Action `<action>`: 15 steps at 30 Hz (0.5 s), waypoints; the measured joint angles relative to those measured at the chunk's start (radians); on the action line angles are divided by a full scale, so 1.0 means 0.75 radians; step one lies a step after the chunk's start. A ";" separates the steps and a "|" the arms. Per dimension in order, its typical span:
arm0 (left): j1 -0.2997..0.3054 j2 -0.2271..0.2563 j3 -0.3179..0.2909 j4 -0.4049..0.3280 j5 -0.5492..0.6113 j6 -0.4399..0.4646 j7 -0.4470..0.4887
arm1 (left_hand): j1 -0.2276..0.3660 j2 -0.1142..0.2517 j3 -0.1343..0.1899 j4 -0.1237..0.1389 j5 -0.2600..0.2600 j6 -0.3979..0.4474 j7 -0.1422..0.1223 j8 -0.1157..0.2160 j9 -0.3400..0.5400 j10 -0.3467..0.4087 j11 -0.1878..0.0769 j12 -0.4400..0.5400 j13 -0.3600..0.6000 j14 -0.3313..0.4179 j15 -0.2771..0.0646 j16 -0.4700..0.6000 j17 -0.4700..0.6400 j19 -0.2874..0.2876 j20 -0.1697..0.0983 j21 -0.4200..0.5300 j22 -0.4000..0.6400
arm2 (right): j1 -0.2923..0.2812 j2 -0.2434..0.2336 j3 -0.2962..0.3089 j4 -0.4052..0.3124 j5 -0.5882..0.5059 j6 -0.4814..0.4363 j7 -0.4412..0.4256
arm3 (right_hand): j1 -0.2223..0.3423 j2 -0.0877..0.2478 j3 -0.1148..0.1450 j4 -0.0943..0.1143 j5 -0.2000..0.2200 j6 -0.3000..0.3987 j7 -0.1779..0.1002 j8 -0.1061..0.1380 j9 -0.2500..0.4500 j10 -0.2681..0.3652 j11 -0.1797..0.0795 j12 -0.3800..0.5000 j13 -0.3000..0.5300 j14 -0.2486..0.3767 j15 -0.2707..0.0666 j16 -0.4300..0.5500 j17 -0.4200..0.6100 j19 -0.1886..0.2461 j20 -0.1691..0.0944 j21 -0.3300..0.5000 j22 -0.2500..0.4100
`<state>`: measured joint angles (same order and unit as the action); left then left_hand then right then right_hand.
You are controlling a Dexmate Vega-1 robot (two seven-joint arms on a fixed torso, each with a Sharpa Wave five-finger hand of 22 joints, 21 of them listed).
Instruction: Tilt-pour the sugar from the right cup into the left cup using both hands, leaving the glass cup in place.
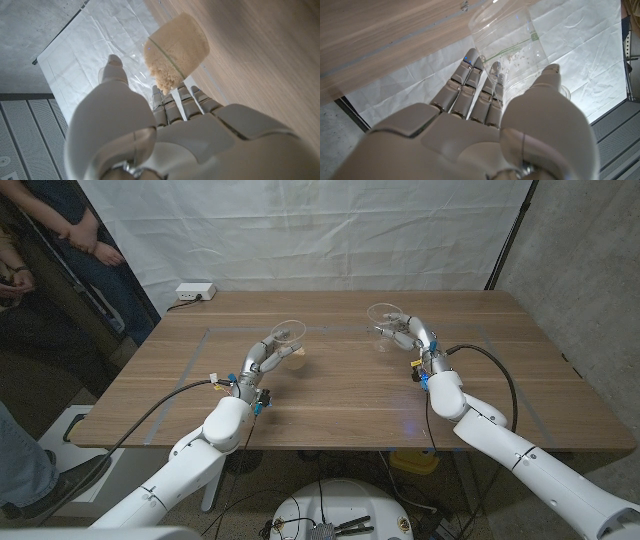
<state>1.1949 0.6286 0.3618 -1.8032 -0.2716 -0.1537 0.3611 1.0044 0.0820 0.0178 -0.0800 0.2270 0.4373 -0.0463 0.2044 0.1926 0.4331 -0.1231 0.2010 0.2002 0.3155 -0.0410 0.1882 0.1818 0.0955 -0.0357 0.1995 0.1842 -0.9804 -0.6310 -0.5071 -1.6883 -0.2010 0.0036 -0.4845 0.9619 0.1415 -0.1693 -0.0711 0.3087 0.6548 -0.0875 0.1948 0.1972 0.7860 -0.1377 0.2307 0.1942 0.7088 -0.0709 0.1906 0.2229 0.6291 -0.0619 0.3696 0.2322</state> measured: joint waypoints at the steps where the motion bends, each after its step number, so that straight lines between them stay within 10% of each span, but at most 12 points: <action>1: 0.000 0.000 0.000 0.000 0.002 0.003 0.002 | -0.007 -0.007 -0.006 -0.001 0.000 0.000 0.000 0.000 0.000 0.000 0.000 0.000 0.000 0.000 0.000 0.000 0.000 0.000 0.000 0.000 0.000 | 0.000 0.001 -0.001 0.004 0.000 0.000 0.000 | 0.000 0.000 0.000 0.000 0.000 0.000 0.000 0.000 0.000 0.000 0.000 0.000 0.000 -0.002 0.002 -0.003 0.000 0.000 0.000 0.000 0.000; 15: -0.003 0.020 0.021 -0.017 0.046 0.085 0.044 | -0.049 -0.028 -0.029 0.022 0.003 -0.010 0.009 -0.003 0.000 -0.020 0.004 0.000 0.000 -0.014 0.000 0.000 0.000 -0.026 -0.002 -0.005 0.000 | 0.016 0.036 -0.036 0.144 0.007 0.093 -0.080 | 0.002 -0.003 -0.005 0.005 0.000 -0.029 -0.014 -0.001 0.001 -0.034 0.008 -0.015 0.000 -0.057 0.010 -0.008 -0.005 -0.033 0.005 -0.012 -0.006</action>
<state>1.1923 0.6440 0.3775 -1.8164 -0.2368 -0.0898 0.3938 0.9676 0.0608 -0.0041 -0.0635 0.2289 0.4299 -0.0394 0.2022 0.1926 0.4182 -0.1199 0.2010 0.2002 0.3048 -0.0410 0.1883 0.1818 0.0757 -0.0371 0.1957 0.1841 -0.9683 -0.6041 -0.5345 -1.5803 -0.1956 0.0731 -0.5445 0.9635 0.1396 -0.1734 -0.0670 0.3086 0.6334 -0.0981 0.1944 0.1981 0.7604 -0.1317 0.2194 0.1943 0.6663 -0.0637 0.1846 0.2191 0.6044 -0.0584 0.3609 0.2275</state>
